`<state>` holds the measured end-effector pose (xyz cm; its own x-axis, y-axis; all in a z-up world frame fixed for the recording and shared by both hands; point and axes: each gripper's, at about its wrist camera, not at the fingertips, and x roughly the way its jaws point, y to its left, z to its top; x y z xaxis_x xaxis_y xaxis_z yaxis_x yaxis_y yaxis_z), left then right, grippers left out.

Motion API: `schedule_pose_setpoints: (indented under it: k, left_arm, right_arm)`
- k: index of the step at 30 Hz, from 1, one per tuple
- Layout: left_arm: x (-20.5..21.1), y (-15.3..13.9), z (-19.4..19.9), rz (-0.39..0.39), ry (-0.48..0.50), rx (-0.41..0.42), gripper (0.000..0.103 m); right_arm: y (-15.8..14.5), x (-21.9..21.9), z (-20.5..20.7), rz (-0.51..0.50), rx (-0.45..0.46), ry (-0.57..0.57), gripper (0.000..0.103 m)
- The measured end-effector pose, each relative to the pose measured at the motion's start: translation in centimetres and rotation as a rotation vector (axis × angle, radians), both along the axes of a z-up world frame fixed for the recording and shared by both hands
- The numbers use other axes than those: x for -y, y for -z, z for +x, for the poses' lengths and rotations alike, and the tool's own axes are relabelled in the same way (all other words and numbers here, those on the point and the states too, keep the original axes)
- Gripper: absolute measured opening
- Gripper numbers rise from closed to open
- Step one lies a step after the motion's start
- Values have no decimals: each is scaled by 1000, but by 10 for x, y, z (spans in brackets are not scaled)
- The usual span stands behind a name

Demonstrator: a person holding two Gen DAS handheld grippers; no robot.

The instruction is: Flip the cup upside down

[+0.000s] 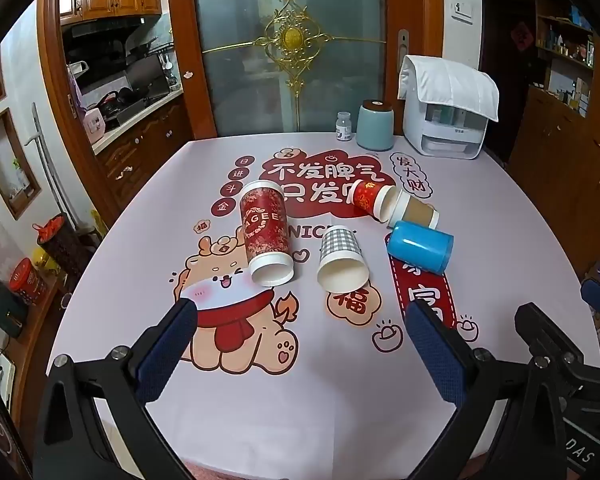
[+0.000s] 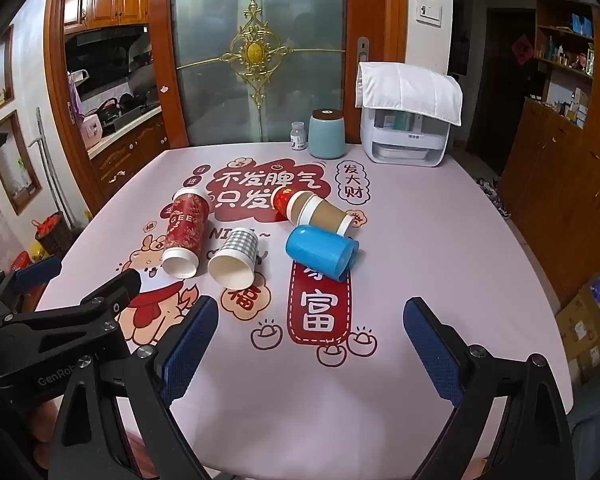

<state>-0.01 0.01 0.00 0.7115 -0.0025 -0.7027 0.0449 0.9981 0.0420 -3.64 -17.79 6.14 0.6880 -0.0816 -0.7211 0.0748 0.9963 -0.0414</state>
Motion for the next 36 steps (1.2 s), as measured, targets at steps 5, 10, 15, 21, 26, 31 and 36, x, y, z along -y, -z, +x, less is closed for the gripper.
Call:
schedule_pose_setpoints:
  k: [5, 10, 15, 21, 26, 31, 36]
  left_arm:
    - [0, 1, 0, -2, 2, 6, 102]
    - [-1, -5, 0, 1, 1, 10, 102]
    - [1, -5, -1, 3, 2, 13, 102]
    - [5, -3, -3, 3, 5, 15, 102]
    - [6, -5, -6, 1, 7, 17, 102]
    - [8, -6, -8, 6, 7, 26, 102]
    - [8, -7, -9, 4, 7, 27, 102]
  right_arm:
    - [3, 2, 0, -2, 0, 1, 95]
    - [2, 1, -1, -6, 6, -1, 95]
    - [2, 2, -2, 3, 8, -2, 95]
    - [4, 4, -3, 10, 9, -1, 95]
    - [1, 3, -3, 15, 10, -2, 95]
    - [-6, -3, -9, 28, 16, -9, 95]
    - [-4, -7, -13, 37, 22, -13, 95]
